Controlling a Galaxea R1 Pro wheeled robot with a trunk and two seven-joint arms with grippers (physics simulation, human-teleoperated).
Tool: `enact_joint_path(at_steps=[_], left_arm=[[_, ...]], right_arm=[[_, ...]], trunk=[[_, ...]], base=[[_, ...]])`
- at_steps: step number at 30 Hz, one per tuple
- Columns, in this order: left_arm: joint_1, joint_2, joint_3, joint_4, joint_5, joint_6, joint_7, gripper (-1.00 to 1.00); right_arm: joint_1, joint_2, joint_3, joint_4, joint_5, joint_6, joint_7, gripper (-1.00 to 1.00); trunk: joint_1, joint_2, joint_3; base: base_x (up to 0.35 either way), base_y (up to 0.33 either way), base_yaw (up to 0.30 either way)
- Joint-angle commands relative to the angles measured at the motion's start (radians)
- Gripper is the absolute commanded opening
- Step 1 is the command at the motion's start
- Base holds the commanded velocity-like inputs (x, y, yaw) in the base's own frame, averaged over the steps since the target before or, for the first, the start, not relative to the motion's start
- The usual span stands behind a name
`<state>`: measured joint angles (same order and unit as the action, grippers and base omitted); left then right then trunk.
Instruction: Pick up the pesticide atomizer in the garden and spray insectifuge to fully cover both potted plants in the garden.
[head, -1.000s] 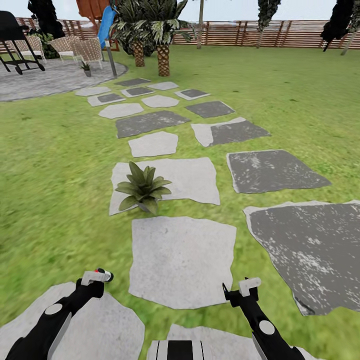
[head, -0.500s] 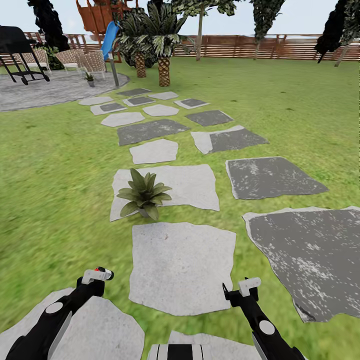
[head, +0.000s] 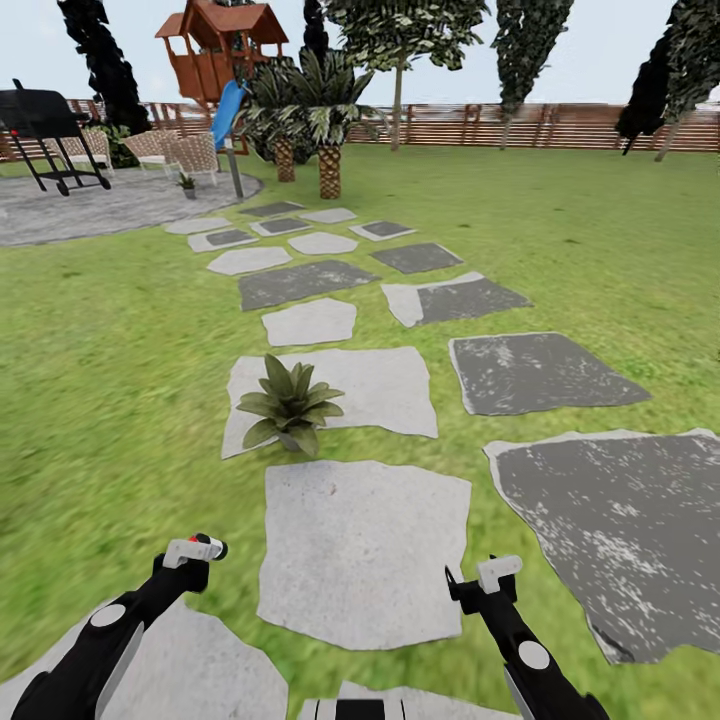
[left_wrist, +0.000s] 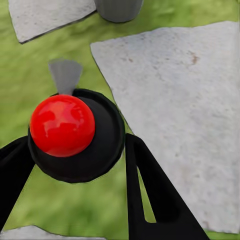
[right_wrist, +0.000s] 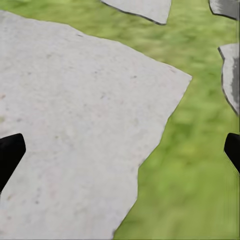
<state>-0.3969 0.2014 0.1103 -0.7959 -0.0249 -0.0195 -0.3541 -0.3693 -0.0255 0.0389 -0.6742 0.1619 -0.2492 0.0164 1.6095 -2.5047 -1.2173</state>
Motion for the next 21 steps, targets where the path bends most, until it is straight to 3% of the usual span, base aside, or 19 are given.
enact_joint_path(at_steps=[1, 21], left_arm=[[0.000, 0.000, 0.003, 0.000, -0.003, -0.002, -0.006, -1.00], [0.000, 0.000, 0.003, 0.000, -0.001, -0.002, -0.006, -1.00]], right_arm=[[0.000, -0.001, 0.001, 0.001, 0.004, -0.002, 0.000, 1.00], [0.000, -0.001, 0.001, 0.001, 0.004, -0.002, 0.000, 1.00]], trunk=[[-0.001, 0.000, 0.003], [-0.010, 0.005, 0.081]], base=[[0.000, 0.000, 0.000], [0.000, 0.000, 0.000]])
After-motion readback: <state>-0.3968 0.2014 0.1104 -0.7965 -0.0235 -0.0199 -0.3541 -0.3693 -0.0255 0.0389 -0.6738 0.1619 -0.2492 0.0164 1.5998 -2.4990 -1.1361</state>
